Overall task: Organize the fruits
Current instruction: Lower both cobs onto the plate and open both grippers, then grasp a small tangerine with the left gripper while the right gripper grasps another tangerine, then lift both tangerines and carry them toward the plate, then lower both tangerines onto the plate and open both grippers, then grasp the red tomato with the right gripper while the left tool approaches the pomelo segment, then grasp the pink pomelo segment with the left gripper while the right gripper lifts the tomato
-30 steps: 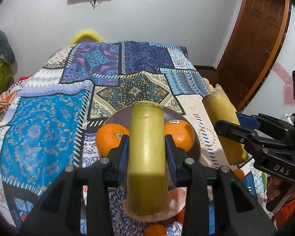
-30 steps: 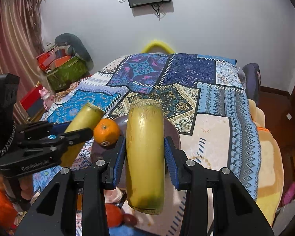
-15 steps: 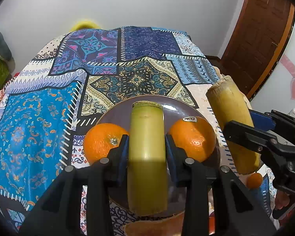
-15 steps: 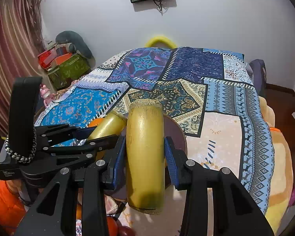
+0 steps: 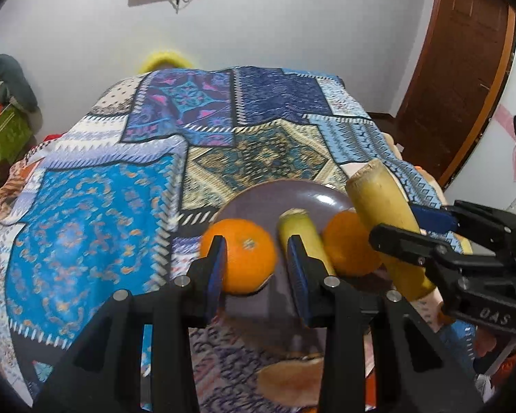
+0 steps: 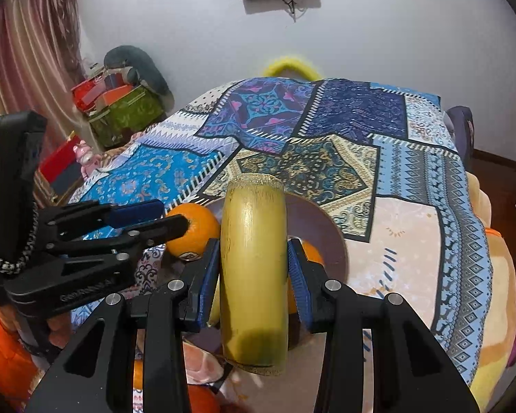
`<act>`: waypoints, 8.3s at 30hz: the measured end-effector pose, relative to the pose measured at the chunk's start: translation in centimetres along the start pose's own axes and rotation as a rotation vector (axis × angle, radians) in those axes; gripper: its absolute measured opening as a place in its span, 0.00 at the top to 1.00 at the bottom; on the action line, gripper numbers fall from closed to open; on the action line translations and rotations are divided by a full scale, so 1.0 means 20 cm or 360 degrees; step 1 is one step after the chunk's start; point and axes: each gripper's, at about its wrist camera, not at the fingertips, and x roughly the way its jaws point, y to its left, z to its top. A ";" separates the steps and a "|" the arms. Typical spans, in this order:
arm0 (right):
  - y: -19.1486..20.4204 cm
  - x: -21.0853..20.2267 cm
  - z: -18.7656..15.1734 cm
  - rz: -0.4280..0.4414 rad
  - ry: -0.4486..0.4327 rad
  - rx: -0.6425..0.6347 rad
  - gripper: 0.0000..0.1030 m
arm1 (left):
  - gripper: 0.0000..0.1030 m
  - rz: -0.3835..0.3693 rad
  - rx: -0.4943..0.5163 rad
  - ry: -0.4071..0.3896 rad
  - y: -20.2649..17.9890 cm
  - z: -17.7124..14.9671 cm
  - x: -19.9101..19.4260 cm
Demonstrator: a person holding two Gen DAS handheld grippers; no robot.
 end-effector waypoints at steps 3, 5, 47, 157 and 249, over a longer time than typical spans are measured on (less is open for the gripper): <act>0.04 0.05 0.01 -0.0003 0.0022 -0.0039 0.65 | 0.65 0.0022 -0.0020 0.0011 0.06 -0.04 -0.03; 0.06 0.08 0.01 0.0001 0.0036 -0.0053 0.65 | 0.65 0.0033 -0.0033 0.0020 0.09 -0.07 -0.05; -0.06 -0.50 -0.35 -0.0408 0.0101 0.0117 0.38 | 0.38 0.0030 -0.0021 0.0161 -0.12 -0.50 -0.45; -0.13 0.16 0.05 -0.0147 0.0089 -0.0004 0.58 | 0.58 0.0033 -0.0041 0.0117 -0.03 -0.21 0.00; -0.21 -0.19 -0.62 -0.0115 0.0316 0.0197 0.54 | 0.10 0.0400 -0.0070 0.0180 -0.32 -0.47 0.03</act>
